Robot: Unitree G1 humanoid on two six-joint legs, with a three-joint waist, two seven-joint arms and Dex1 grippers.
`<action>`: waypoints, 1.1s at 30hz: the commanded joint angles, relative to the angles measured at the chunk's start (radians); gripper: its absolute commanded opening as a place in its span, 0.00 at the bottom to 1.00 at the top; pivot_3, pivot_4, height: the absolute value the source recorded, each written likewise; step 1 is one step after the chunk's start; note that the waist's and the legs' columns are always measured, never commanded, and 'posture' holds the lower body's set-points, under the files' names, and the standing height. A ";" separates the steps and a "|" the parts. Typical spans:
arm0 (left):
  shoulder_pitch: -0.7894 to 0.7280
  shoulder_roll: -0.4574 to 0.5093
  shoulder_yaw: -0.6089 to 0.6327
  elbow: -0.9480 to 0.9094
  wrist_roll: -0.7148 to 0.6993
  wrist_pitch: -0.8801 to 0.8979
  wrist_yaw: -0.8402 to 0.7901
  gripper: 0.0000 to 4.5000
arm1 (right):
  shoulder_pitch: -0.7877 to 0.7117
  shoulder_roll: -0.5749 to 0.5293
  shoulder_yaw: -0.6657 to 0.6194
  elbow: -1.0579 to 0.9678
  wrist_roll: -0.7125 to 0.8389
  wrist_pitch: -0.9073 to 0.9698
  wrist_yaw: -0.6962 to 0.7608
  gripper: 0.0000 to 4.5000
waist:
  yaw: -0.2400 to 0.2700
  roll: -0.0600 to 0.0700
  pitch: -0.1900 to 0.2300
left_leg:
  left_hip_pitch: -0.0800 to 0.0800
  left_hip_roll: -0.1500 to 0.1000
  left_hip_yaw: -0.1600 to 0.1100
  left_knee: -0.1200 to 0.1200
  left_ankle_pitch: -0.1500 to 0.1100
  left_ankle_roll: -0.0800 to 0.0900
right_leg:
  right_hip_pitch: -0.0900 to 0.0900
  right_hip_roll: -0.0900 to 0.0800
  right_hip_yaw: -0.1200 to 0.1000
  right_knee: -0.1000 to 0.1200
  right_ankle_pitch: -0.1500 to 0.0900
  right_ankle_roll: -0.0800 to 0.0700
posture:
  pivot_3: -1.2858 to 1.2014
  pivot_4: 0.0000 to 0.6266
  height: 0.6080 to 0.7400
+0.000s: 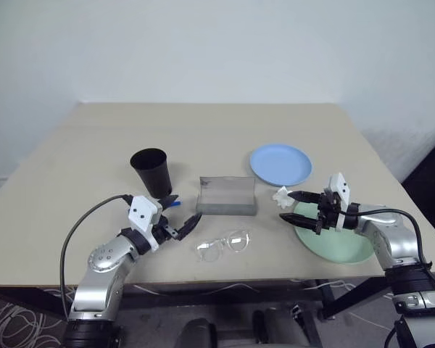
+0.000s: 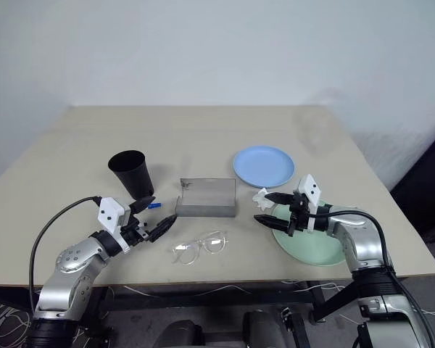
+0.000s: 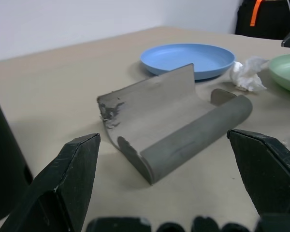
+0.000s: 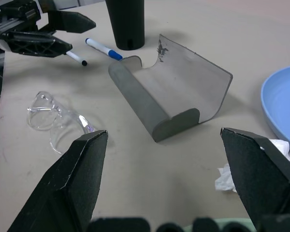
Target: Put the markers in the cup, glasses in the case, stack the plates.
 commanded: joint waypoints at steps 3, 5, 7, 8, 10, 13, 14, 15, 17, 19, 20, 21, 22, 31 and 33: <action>0.003 0.004 -0.001 -0.047 -0.013 0.000 -0.006 0.99 | -0.001 -0.008 -0.028 -0.043 0.012 -0.009 -0.022 0.90 | 0.000 0.000 0.000 | 0.000 0.000 0.000 0.000 0.000 0.000 | 0.000 0.000 0.000 0.000 0.000 0.000 | 0.52 0.00 1.00; 0.006 0.005 0.003 -0.047 -0.012 -0.002 -0.003 0.99 | -0.002 -0.009 -0.027 -0.040 0.004 -0.012 -0.036 0.90 | 0.000 0.000 0.000 | 0.000 0.000 0.000 0.000 0.000 0.000 | 0.000 0.000 0.000 0.000 0.000 0.000 | 0.52 0.00 1.00; 0.007 0.005 0.005 -0.053 -0.013 0.000 0.000 0.99 | -0.008 -0.011 -0.026 -0.036 -0.001 -0.012 -0.047 0.90 | 0.000 0.000 0.000 | 0.000 0.000 0.000 0.000 0.000 0.000 | 0.000 0.000 0.000 0.000 0.000 0.000 | 0.52 0.00 1.00; 0.006 0.006 0.005 -0.057 -0.014 0.002 0.000 0.99 | -0.014 -0.012 -0.028 -0.033 0.000 -0.011 -0.051 0.90 | 0.000 0.000 0.000 | 0.000 0.000 0.000 0.000 0.000 0.000 | 0.000 0.000 0.000 0.000 0.000 0.000 | 0.52 0.00 1.00; 0.008 0.010 0.009 -0.062 -0.017 0.003 -0.003 0.99 | -0.018 -0.014 -0.029 -0.035 0.002 -0.008 -0.058 0.90 | 0.000 0.000 0.000 | 0.000 0.000 0.000 0.000 0.000 0.000 | 0.000 0.000 0.000 0.000 0.000 0.000 | 0.52 0.00 1.00; 0.013 0.014 0.010 -0.059 -0.019 0.003 -0.010 0.99 | -0.009 -0.018 -0.035 -0.044 0.000 -0.008 -0.078 0.90 | 0.000 0.000 0.000 | 0.000 0.000 0.000 0.000 0.000 0.000 | 0.000 0.000 0.000 0.000 0.000 0.000 | 0.52 0.00 1.00; 0.016 0.015 0.010 -0.059 -0.019 0.002 -0.012 0.99 | -0.003 -0.020 -0.037 -0.053 -0.001 -0.006 -0.086 0.90 | 0.000 0.000 0.000 | 0.000 0.000 0.000 0.000 0.000 0.000 | 0.000 0.000 0.000 0.000 0.000 0.000 | 0.52 0.00 1.00; 0.015 0.015 0.009 -0.058 -0.018 0.004 -0.012 0.99 | 0.005 -0.026 -0.039 -0.063 -0.002 -0.001 -0.096 0.90 | 0.000 0.000 0.000 | 0.000 0.000 0.000 0.000 0.000 0.000 | 0.000 0.000 0.000 0.000 0.000 0.000 | 0.52 0.00 1.00; 0.023 0.019 0.016 -0.060 -0.026 0.006 -0.019 0.99 | 0.026 -0.029 -0.042 -0.096 0.005 0.013 -0.112 0.90 | 0.000 0.000 0.000 | 0.000 0.000 0.000 0.000 0.000 0.000 | 0.000 0.000 0.000 0.000 0.000 0.000 | 0.52 0.00 1.00; 0.022 0.024 0.017 -0.061 -0.033 0.009 -0.030 0.99 | 0.048 -0.035 -0.052 -0.134 0.020 0.035 -0.125 0.90 | 0.000 0.000 0.000 | 0.000 0.000 0.000 0.000 0.000 0.000 | 0.000 0.000 0.000 0.000 0.000 0.000 | 0.52 0.00 1.00; 0.022 0.028 0.019 -0.053 -0.036 0.005 -0.040 0.99 | 0.059 -0.034 -0.052 -0.154 0.024 0.048 -0.134 0.90 | 0.000 0.000 0.000 | 0.000 0.000 0.000 0.000 0.000 0.000 | 0.000 0.000 0.000 0.000 0.000 0.000 | 0.52 0.00 1.00; 0.021 0.030 0.018 -0.042 -0.034 -0.001 -0.047 0.99 | 0.073 -0.031 -0.053 -0.173 0.029 0.061 -0.145 0.90 | 0.000 0.000 0.000 | 0.000 0.000 -0.001 0.000 0.000 0.000 | 0.000 0.000 0.000 0.000 0.000 0.000 | 0.52 0.00 1.00; 0.023 0.032 0.016 -0.035 -0.032 -0.002 -0.049 0.99 | 0.086 -0.030 -0.052 -0.191 0.030 0.072 -0.156 0.90 | 0.000 0.000 0.000 | 0.000 0.000 0.000 0.000 0.000 0.000 | 0.000 0.000 0.000 0.000 0.000 0.000 | 0.52 0.00 1.00; 0.013 0.027 0.005 -0.023 -0.031 -0.001 -0.054 0.99 | 0.126 -0.041 -0.067 -0.309 0.039 0.162 -0.223 0.90 | 0.000 0.000 0.000 | 0.000 0.000 0.000 0.000 0.000 0.000 | 0.000 0.000 -0.001 0.000 0.000 0.000 | 0.52 0.00 1.00; 0.021 0.027 0.003 -0.032 -0.033 -0.001 -0.054 0.99 | 0.124 -0.036 -0.065 -0.310 0.030 0.169 -0.238 0.90 | 0.000 0.000 0.000 | 0.000 0.000 -0.001 0.000 0.000 0.000 | 0.000 0.000 -0.001 0.000 0.000 0.000 | 0.52 0.00 1.00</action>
